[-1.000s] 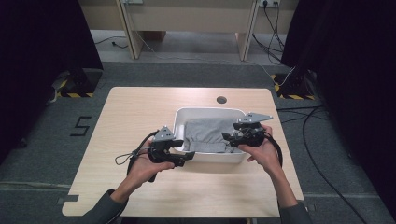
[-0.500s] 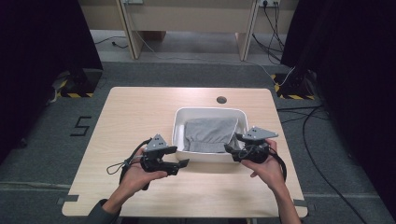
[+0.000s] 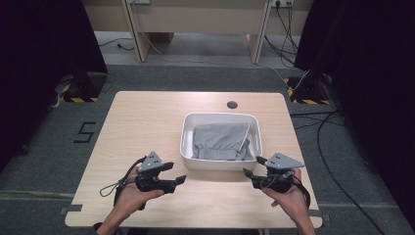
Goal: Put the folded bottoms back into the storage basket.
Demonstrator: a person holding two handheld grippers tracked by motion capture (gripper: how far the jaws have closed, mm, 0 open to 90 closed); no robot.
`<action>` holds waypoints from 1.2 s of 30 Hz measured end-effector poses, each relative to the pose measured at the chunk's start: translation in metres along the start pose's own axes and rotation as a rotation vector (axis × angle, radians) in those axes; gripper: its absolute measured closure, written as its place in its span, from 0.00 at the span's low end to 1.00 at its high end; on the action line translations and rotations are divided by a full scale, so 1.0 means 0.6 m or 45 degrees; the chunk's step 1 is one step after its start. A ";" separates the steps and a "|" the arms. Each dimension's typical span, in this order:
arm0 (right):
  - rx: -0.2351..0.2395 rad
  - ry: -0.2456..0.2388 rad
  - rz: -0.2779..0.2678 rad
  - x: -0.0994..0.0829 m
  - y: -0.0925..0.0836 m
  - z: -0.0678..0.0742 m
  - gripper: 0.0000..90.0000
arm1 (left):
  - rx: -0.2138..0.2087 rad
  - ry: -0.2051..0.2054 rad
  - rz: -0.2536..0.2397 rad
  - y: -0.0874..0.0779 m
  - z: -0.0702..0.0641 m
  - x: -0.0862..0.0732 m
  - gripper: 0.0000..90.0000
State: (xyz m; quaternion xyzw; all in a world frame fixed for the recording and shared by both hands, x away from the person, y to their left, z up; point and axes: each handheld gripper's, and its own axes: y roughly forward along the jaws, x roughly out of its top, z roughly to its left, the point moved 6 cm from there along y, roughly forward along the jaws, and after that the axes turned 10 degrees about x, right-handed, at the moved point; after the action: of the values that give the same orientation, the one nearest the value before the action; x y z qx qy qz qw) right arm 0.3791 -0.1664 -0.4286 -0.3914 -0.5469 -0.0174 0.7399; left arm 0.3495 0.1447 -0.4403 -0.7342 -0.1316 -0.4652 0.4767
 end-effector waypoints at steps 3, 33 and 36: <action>-0.003 0.011 -0.001 -0.013 -0.009 0.009 0.40 | 0.017 0.009 0.007 -0.002 0.002 -0.016 0.34; -0.068 0.135 0.143 -0.163 0.028 0.023 0.20 | 0.156 0.029 0.143 0.004 0.042 -0.173 0.17; -0.074 0.147 0.173 -0.174 0.030 0.026 0.20 | 0.161 0.034 0.162 0.003 0.039 -0.184 0.17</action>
State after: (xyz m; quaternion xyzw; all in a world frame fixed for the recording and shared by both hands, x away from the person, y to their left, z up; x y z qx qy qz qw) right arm 0.3327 -0.1865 -0.5233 -0.4472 -0.4747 -0.0056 0.7581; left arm 0.3051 0.1907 -0.5334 -0.7032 -0.1076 -0.4344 0.5525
